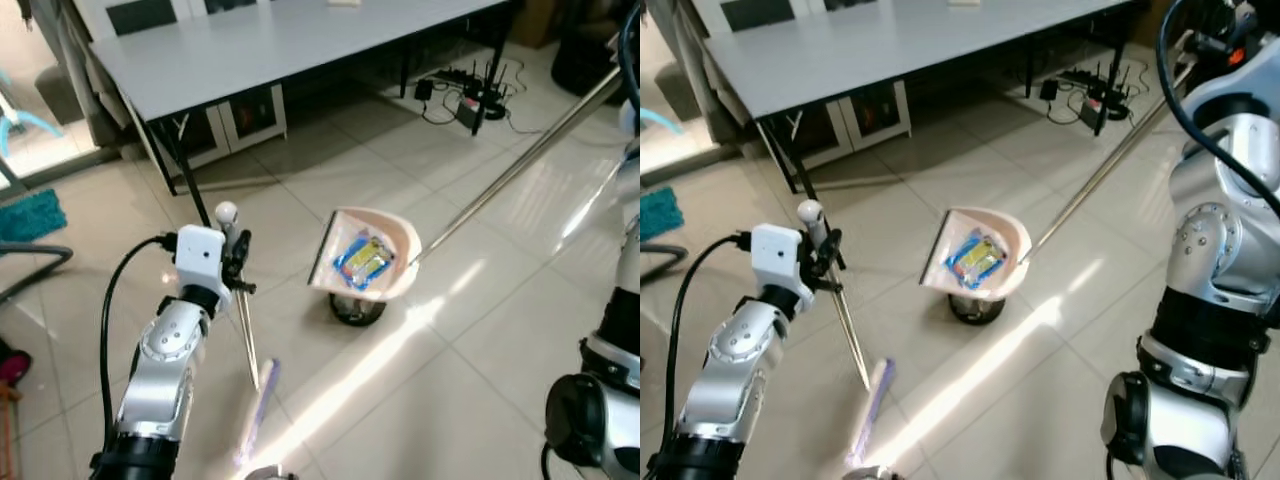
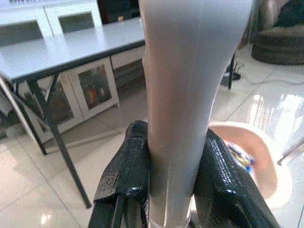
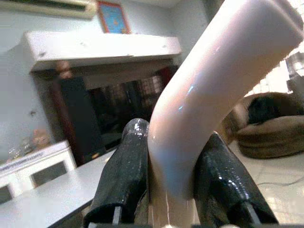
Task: Sweep floor
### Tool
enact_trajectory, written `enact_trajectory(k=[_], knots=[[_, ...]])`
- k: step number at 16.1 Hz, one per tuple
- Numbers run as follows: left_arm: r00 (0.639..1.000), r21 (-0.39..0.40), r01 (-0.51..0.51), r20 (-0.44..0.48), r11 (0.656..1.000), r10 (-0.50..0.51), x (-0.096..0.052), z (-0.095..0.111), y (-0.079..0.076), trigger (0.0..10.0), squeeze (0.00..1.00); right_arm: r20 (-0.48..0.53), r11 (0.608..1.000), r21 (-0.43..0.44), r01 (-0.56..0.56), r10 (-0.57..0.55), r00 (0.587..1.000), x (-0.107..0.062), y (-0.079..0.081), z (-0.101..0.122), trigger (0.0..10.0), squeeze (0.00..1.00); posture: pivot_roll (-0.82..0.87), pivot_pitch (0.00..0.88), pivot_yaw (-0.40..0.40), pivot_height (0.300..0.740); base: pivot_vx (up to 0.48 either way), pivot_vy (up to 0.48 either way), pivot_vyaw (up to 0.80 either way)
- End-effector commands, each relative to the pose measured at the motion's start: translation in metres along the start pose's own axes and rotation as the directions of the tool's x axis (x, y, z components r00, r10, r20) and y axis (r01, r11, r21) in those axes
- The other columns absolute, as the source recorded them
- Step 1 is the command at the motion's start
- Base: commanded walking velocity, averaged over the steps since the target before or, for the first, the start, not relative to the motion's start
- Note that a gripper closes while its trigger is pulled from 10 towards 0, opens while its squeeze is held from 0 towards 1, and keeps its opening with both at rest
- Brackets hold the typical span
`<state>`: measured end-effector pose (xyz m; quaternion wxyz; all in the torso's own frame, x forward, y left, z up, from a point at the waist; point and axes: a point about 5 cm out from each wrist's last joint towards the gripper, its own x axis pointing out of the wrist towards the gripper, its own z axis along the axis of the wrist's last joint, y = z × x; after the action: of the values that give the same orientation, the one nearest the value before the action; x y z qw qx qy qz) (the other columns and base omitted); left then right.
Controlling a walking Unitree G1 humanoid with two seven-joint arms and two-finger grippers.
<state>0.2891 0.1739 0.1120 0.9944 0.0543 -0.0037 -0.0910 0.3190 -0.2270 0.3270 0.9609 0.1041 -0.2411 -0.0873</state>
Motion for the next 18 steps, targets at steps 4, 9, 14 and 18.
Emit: enact_trajectory(k=[4, 9, 14, 18], knots=[[0.999, 0.019, 0.002, 0.035, 1.0, -0.003, 0.0028, 0.0073, -0.0023, 10.0, 0.0, 0.052, 0.999, 0.047, -0.022, 0.019, 0.998, -0.0029, 0.0012, 0.0115, 10.0, 0.0, -0.01, 0.047, 0.062, 0.74, 0.394, 0.0, -0.33], [0.999, 0.021, 0.0, 0.034, 1.0, 0.0, 0.0041, 0.0069, -0.0006, 10.0, 0.0, 0.051, 0.998, 0.056, -0.016, 0.013, 0.999, -0.0055, 0.0, 0.0105, 10.0, 0.0, -0.02, 0.046, 0.065, 0.74, 0.392, 0.0, -0.44], [0.999, 0.02, 0.0, 0.032, 1.0, -0.001, 0.0045, 0.0064, -0.0005, 10.0, 0.0, 0.031, 0.998, 0.055, -0.014, 0.012, 0.999, -0.0063, 0.0002, 0.0043, 10.0, 0.0, -0.01, 0.044, 0.064, 0.74, 0.393, 0.0, 0.0], [0.999, 0.021, -0.011, 0.035, 1.0, 0.01, 0.0034, 0.0063, 0.0024, 10.0, 0.0, 0.031, 0.998, 0.058, -0.016, 0.015, 0.999, -0.0061, -0.0014, 0.0046, 10.0, 0.0, -0.01, 0.046, 0.062, 0.74, 0.392, 0.0, 0.0]])
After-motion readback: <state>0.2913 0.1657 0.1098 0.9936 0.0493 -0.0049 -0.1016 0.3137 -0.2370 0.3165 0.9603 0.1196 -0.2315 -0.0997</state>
